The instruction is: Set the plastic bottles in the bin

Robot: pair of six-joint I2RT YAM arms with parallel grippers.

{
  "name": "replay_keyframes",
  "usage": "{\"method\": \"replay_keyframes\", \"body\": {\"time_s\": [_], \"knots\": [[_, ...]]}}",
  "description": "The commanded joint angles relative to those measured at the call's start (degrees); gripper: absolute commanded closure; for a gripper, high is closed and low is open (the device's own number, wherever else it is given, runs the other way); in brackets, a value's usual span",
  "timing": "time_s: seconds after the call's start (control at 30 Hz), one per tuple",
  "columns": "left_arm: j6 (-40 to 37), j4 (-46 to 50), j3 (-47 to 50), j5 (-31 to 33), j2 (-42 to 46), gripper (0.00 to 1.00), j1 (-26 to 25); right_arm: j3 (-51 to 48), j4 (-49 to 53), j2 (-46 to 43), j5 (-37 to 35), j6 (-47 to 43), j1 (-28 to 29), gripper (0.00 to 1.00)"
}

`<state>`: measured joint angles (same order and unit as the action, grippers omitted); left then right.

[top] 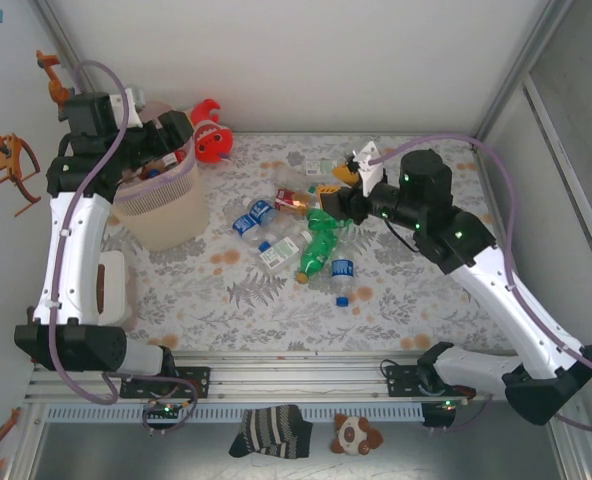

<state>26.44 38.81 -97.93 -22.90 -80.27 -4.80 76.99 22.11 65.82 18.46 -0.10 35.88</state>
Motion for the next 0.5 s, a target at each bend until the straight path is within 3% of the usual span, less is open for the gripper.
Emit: {"method": "replay_keyframes", "body": {"time_s": [0.0, 0.23, 0.47], "knots": [[-2.0, -0.8, -0.5, 1.9, 2.5, 0.2, -2.0, 3.2, 4.7, 2.1, -6.0, 3.0, 0.5, 0.46], [-1.6, -7.1, 6.3, 0.5, 6.3, 0.21, -5.6, 4.3, 11.9, 7.3, -16.9, 11.7, 0.3, 0.46], [-2.5, -12.1, 14.6, -3.6, 9.0, 0.2, -6.0, -1.2, 14.2, 12.0, -17.3, 22.2, -0.4, 0.47]]}}
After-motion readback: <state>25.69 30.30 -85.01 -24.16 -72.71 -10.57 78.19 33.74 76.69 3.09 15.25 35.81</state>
